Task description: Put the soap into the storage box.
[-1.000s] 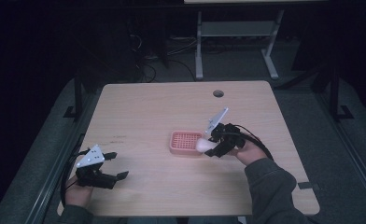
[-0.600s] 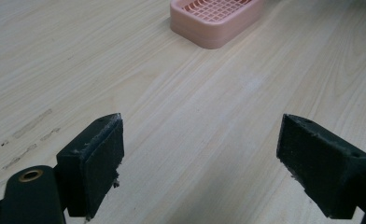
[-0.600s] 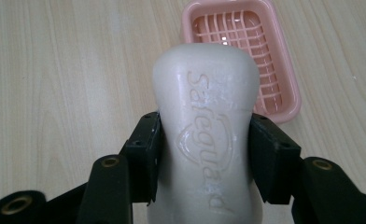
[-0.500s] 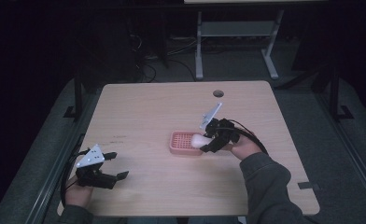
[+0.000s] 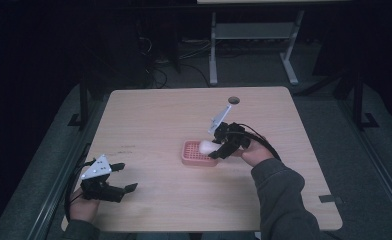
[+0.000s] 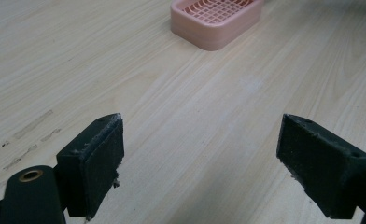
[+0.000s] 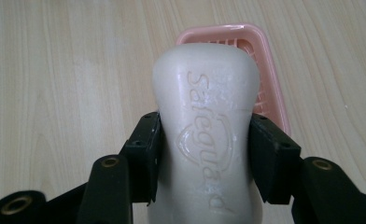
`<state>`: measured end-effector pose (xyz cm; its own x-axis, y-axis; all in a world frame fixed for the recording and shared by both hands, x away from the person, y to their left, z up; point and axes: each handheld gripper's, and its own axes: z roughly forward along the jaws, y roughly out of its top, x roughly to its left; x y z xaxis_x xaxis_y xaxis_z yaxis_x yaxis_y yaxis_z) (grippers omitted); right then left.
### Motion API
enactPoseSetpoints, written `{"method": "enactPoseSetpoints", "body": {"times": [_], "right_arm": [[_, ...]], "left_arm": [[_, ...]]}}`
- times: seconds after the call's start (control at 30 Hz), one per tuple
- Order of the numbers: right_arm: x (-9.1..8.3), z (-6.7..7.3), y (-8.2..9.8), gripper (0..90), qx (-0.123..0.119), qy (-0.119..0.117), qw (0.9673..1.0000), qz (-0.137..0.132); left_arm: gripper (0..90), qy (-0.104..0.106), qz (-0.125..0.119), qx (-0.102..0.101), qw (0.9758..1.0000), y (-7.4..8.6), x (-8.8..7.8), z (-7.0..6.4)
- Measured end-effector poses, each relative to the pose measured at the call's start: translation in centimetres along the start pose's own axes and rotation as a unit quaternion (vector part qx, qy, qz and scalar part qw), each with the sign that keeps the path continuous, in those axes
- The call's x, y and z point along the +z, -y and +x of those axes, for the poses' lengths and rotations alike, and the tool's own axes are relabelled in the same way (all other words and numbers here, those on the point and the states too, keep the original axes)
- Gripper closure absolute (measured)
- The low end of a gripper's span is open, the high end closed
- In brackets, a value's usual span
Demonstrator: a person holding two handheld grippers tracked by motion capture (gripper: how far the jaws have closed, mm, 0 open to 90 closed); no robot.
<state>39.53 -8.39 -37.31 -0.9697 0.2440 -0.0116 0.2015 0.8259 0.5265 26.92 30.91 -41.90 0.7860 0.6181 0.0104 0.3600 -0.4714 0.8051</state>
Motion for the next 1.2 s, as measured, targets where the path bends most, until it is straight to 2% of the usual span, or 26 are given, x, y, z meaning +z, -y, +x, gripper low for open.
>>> {"method": "enactPoseSetpoints", "body": {"times": [0.37,0.57,1.03,1.2], "right_arm": [[0.6,-0.5,-0.9,48.7,-0.003,-0.002,1.0000,0.007],[0.9,-0.8,-1.7,48.7,-0.009,-0.005,0.9999,0.001],[1.7,-1.5,-1.9,48.7,0.000,-0.012,0.9999,-0.003],[2.0,-1.7,-2.6,48.7,-0.005,-0.013,0.9999,0.005]], "left_arm": [[14.8,0.002,0.000,0.001,1.0000,-0.1,0.1,-0.1],[14.8,0.001,-0.001,-0.002,1.0000,0.0,0.1,-0.1],[14.8,0.002,-0.002,-0.002,1.0000,0.0,0.0,-0.1],[14.8,0.002,-0.003,-0.002,1.0000,0.0,0.0,0.0]]}}
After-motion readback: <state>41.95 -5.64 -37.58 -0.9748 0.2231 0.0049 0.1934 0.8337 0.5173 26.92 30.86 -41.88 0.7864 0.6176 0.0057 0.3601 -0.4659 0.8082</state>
